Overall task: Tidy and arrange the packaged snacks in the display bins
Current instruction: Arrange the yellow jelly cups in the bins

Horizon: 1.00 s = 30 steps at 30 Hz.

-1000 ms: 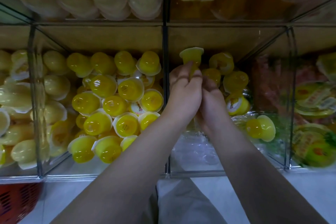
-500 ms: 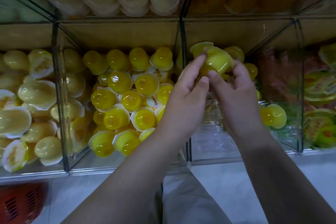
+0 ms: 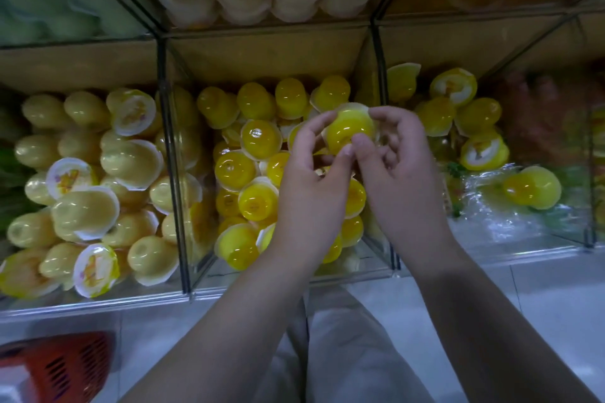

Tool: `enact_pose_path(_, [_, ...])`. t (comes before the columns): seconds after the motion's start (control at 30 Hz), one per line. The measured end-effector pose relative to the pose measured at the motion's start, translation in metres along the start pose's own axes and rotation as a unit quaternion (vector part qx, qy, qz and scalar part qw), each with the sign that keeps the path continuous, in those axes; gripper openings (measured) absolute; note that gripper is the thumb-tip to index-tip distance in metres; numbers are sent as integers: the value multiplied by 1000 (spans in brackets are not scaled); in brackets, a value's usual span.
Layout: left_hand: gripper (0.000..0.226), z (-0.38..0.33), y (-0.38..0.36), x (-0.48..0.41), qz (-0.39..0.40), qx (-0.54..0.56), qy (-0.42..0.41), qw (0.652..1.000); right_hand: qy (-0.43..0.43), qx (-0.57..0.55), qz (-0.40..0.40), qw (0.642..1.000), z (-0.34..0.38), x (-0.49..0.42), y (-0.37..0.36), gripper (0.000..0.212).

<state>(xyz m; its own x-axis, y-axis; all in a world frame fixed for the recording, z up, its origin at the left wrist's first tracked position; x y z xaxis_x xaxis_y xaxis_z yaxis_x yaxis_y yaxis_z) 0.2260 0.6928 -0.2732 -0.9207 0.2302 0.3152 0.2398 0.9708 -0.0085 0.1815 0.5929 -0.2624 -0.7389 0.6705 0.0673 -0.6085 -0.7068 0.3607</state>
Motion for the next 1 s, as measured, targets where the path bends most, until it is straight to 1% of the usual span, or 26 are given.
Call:
enact_pose_path(0.1, [35,14,15,-3,-30,-49,20,998,-10,54,33,998,-9,7,-15,23])
enact_pose_path(0.23, [39,27,27,-6,-17,-135,34,990,-28,123,49,991,-22,12,-31,31])
enact_pose_path(0.37, [41,31,28,-8,3,-201,15,980,-17,180,28,983,-27,10,-34,33])
enact_pose_path(0.43, [39,29,25,-8,14,-229,-6,973,-14,201,27,979,-27,10,-34,33])
enact_pose_path(0.53, [37,28,28,-10,15,-272,-15,962,-11,219,35,975,-26,10,-36,36])
enact_pose_path(0.6, [36,28,31,-14,30,-307,-35,951,-13,243,49,969,-26,10,-38,39])
enact_pose_path(0.67, [38,28,32,-19,51,-320,-45,945,-17,275,76,958,-24,10,-40,42])
enact_pose_path(0.77, [47,23,32,-21,70,-329,-33,941,-3,334,118,935,-20,9,-44,47])
enact_pose_path(0.83, [48,22,29,-20,83,-346,-17,934,12,372,136,918,-18,9,-48,44])
enact_pose_path(0.9, [49,23,26,-20,90,-360,6,928,32,398,141,906,-18,7,-52,36])
enact_pose_path(0.97, [52,23,26,-20,86,-361,21,928,47,412,153,897,-18,3,-58,27])
enact_pose_path(1.0, [53,23,27,-20,82,-356,24,931,52,413,163,894,-18,0,-60,27])
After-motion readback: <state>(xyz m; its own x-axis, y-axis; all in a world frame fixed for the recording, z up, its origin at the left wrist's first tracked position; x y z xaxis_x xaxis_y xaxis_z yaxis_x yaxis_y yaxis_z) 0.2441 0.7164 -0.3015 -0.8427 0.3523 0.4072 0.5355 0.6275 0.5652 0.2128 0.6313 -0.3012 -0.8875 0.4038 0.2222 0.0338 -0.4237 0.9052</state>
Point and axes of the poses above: each hand's wrist, its own x-axis away from the middle knuckle, its own y-axis out of the back of the hand, z = x × y, the point moved 4 cm from there along -x, towards the middle knuckle, and after that the axes turned 6 degrees about -z, right-handed, at the moved point
